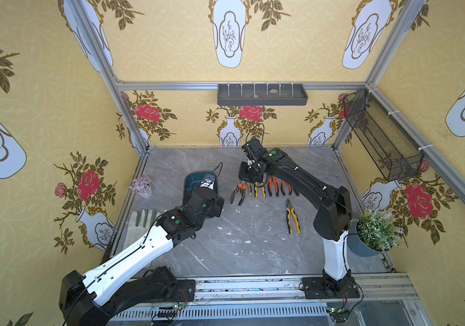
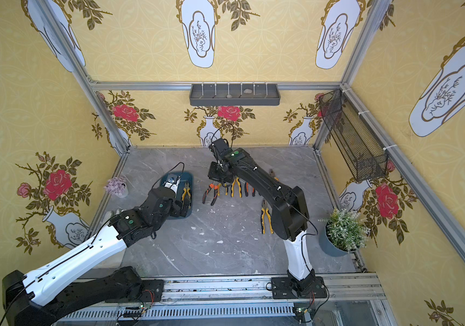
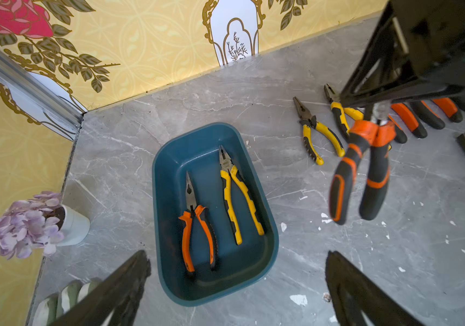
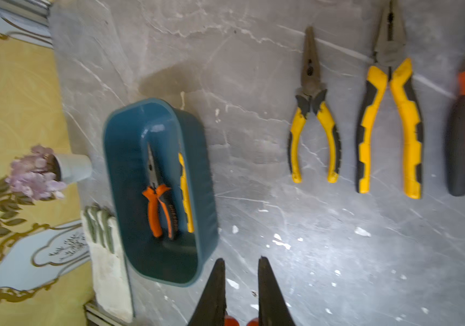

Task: Take the pliers out of the storage box
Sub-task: Place the pliers at the center of the board.

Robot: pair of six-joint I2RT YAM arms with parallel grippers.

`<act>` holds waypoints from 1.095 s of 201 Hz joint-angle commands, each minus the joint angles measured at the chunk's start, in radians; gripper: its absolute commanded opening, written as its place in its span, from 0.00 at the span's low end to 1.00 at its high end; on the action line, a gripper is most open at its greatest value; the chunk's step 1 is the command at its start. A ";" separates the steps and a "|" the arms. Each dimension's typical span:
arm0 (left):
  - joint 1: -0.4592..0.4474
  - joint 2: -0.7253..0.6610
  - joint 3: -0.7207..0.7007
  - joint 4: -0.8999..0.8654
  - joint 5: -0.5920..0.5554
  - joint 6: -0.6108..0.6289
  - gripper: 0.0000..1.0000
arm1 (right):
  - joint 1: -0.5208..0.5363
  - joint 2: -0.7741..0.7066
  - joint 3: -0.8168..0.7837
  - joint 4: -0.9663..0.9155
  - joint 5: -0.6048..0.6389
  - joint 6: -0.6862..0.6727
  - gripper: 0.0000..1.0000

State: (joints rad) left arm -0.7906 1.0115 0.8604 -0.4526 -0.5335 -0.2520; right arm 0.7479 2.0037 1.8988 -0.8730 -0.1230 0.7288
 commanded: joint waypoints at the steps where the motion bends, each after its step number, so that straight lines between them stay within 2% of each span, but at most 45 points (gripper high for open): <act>1: 0.001 -0.036 -0.036 -0.015 0.017 -0.029 0.99 | -0.005 -0.043 -0.088 -0.099 0.002 -0.154 0.00; 53: 0.002 -0.021 -0.077 0.044 0.016 -0.038 0.99 | -0.016 -0.100 -0.364 -0.129 0.122 -0.219 0.00; 85: 0.002 0.018 -0.074 0.055 0.037 -0.044 0.99 | -0.027 -0.100 -0.476 -0.080 0.137 -0.219 0.00; 123: 0.002 0.030 -0.089 0.084 0.050 -0.049 0.99 | -0.060 -0.077 -0.546 -0.019 0.126 -0.223 0.01; 175: 0.002 0.043 -0.087 0.092 0.059 -0.046 0.99 | -0.091 -0.029 -0.578 0.048 0.100 -0.218 0.16; 220: 0.002 0.041 -0.087 0.092 0.063 -0.046 0.99 | -0.092 -0.026 -0.596 0.068 0.086 -0.212 0.21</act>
State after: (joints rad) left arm -0.7895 1.0534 0.7750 -0.3958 -0.4774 -0.2924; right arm 0.6548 1.9675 1.3197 -0.8379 -0.0341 0.5194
